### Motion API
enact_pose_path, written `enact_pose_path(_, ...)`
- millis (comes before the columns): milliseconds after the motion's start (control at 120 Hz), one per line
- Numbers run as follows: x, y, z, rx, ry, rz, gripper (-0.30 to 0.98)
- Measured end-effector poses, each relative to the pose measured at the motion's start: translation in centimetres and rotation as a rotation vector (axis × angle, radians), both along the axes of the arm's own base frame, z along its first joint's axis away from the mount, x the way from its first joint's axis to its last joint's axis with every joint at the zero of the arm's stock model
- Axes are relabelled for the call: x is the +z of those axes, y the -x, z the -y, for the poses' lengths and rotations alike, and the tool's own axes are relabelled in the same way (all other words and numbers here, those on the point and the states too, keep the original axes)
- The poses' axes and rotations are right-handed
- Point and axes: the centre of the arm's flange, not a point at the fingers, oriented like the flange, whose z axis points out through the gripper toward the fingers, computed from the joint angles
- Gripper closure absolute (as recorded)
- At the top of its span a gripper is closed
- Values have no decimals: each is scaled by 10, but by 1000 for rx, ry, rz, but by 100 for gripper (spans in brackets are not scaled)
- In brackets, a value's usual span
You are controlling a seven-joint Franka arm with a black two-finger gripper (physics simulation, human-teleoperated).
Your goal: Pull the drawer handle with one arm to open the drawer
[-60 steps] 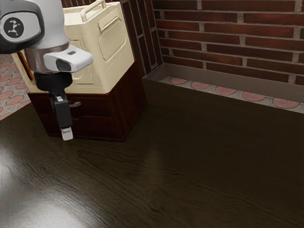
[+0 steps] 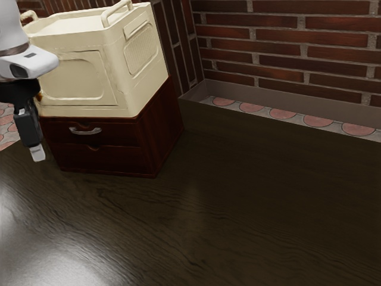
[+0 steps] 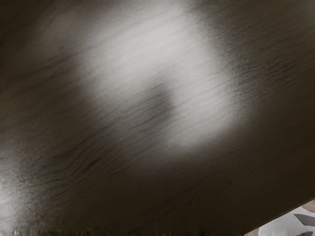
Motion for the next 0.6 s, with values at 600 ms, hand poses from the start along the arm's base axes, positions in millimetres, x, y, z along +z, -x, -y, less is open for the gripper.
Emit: enact_pose_path(600,-37,2,-122,-360,7,130,0)
